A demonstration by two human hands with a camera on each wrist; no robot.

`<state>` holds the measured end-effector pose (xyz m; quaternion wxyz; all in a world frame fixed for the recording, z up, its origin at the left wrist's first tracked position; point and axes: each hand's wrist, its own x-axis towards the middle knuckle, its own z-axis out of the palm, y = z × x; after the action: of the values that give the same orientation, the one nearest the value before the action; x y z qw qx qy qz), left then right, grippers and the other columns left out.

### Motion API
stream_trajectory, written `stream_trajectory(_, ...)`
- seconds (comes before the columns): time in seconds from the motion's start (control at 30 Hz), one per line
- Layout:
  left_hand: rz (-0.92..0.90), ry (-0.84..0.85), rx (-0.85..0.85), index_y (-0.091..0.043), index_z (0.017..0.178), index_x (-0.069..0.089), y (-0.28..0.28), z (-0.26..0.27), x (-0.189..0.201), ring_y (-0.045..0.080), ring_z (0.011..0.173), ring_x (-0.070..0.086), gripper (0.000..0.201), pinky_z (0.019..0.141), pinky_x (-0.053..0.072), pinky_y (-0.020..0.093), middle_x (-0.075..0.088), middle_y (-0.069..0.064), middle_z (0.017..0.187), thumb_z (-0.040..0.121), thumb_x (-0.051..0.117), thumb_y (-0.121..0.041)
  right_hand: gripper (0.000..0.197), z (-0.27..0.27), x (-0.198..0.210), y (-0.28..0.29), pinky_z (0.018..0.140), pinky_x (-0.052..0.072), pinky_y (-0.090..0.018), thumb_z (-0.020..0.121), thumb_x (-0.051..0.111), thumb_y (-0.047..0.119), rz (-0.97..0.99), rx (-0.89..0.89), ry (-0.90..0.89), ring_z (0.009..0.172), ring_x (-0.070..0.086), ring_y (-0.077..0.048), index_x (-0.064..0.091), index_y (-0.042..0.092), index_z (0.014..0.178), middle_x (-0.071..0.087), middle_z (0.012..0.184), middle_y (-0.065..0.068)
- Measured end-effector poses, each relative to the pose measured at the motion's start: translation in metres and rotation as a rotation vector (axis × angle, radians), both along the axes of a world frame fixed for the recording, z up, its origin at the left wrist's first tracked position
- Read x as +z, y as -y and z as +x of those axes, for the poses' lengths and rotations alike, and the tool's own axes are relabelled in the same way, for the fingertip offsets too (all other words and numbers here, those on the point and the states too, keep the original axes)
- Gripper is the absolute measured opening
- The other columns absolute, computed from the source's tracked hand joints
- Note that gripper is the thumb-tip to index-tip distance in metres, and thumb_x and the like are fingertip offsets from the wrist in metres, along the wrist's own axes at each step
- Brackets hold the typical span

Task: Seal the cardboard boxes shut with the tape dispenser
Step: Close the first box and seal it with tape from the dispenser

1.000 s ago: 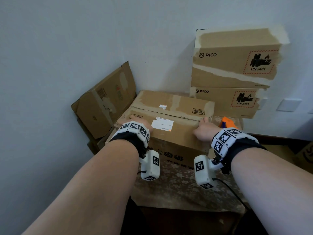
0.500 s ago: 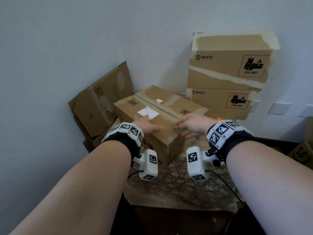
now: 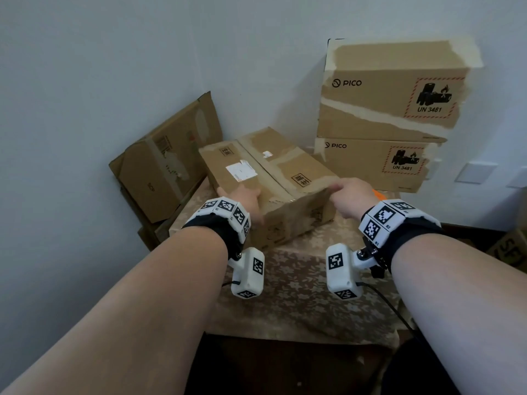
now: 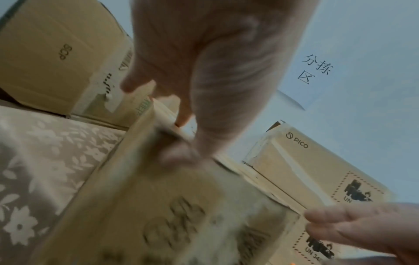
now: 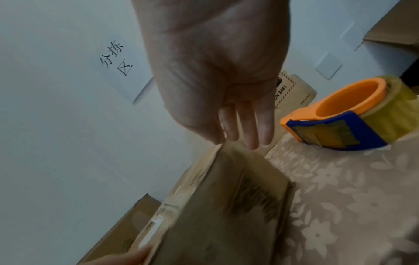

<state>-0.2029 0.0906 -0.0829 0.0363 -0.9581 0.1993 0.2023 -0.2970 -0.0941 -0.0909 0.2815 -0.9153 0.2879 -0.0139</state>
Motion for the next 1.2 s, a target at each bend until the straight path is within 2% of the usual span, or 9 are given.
stream_trajectory(0.13,0.122,0.03,0.069,-0.019,0.13,0.053,0.001,0.023,-0.01,0.036,0.125,0.042,0.045,0.112,0.016,0.055,0.053,0.012,0.129,0.085,0.048,-0.025,0.035,-0.006,-0.005,0.007,0.088,0.049,-0.034,0.095,0.041,0.011,-0.121,0.001,-0.121,0.109,0.058,-0.031,0.064,0.008,0.123,0.061,0.126,-0.013)
stream_trajectory(0.27,-0.051,0.08,0.058,-0.027,0.142,0.036,0.014,0.009,-0.007,0.041,0.143,-0.001,0.062,0.109,0.005,0.069,0.012,0.01,0.155,0.083,0.048,-0.012,0.033,-0.009,-0.018,0.019,0.076,0.047,-0.032,0.097,0.038,0.013,-0.173,0.005,-0.262,0.096,0.059,-0.029,0.066,0.007,0.114,0.064,0.115,-0.013)
stream_trajectory(0.37,-0.158,0.05,-0.018,-0.03,0.151,0.015,0.029,0.001,-0.012,0.031,0.146,-0.007,0.077,0.109,0.002,0.069,0.001,0.003,0.16,0.087,0.054,-0.02,0.029,-0.01,-0.032,0.03,0.055,0.035,-0.027,0.097,0.037,0.01,-0.169,-0.043,-0.332,0.063,0.046,-0.021,0.058,0.005,0.076,0.056,0.077,-0.01)
stream_trajectory(0.43,-0.176,0.035,-0.053,-0.032,0.151,0.01,0.037,0.002,-0.021,0.03,0.147,-0.006,0.08,0.109,0.002,0.07,0.003,0.003,0.16,0.087,0.057,-0.027,0.033,-0.011,-0.039,0.038,0.049,0.03,-0.025,0.099,0.038,0.014,-0.125,-0.117,-0.333,0.056,0.039,-0.017,0.049,0.008,0.068,0.045,0.066,-0.006)
stream_trajectory(0.53,-0.179,0.051,-0.069,-0.036,0.151,0.001,0.046,0.005,-0.033,0.03,0.147,-0.006,0.086,0.108,0.003,0.07,-0.002,0.002,0.16,0.087,0.058,-0.041,0.022,-0.012,-0.058,0.059,0.048,0.031,-0.026,0.097,0.045,0.02,-0.081,-0.181,-0.296,0.06,0.045,-0.019,0.06,0.004,0.098,0.052,0.074,-0.008)
stream_trajectory(0.63,-0.193,0.084,-0.053,-0.043,0.15,-0.002,0.053,0.011,-0.043,0.029,0.147,-0.005,0.086,0.107,0.002,0.071,-0.006,-0.001,0.16,0.087,0.057,-0.049,0.046,-0.017,-0.084,0.079,0.061,0.038,-0.028,0.084,0.06,0.015,-0.015,-0.233,-0.046,0.085,0.054,-0.026,0.046,0.018,0.128,0.058,0.111,-0.009)
stream_trajectory(0.8,-0.203,0.164,-0.052,-0.047,0.148,0.0,0.056,0.016,-0.05,0.029,0.147,-0.001,0.081,0.107,0.002,0.07,-0.004,-0.004,0.161,0.087,0.054,-0.055,0.05,-0.015,-0.104,0.085,0.069,0.036,-0.033,0.083,0.06,0.011,0.012,-0.277,-0.005,0.105,0.058,-0.035,0.045,0.021,0.13,0.057,0.121,-0.011)
stream_trajectory(1.0,-0.226,0.206,-0.047,-0.049,0.147,0.004,0.055,0.016,-0.053,0.028,0.147,0.002,0.075,0.109,0.003,0.068,0.0,-0.006,0.16,0.089,0.052,-0.054,0.054,-0.01,-0.105,0.091,0.066,0.038,-0.035,0.077,0.062,0.004,-0.08,-0.178,-0.026,0.09,0.056,-0.032,0.041,0.021,0.123,0.055,0.113,-0.01)
stream_trajectory(1.2,-0.245,0.207,-0.061,-0.05,0.147,0.004,0.048,0.014,-0.053,0.027,0.147,0.002,0.072,0.11,0.0,0.066,0.001,-0.007,0.16,0.091,0.05,-0.05,0.059,-0.016,-0.089,0.085,0.072,0.039,-0.035,0.086,0.053,0.005,-0.078,-0.198,-0.086,0.105,0.057,-0.036,0.034,0.021,0.14,0.055,0.121,-0.016)
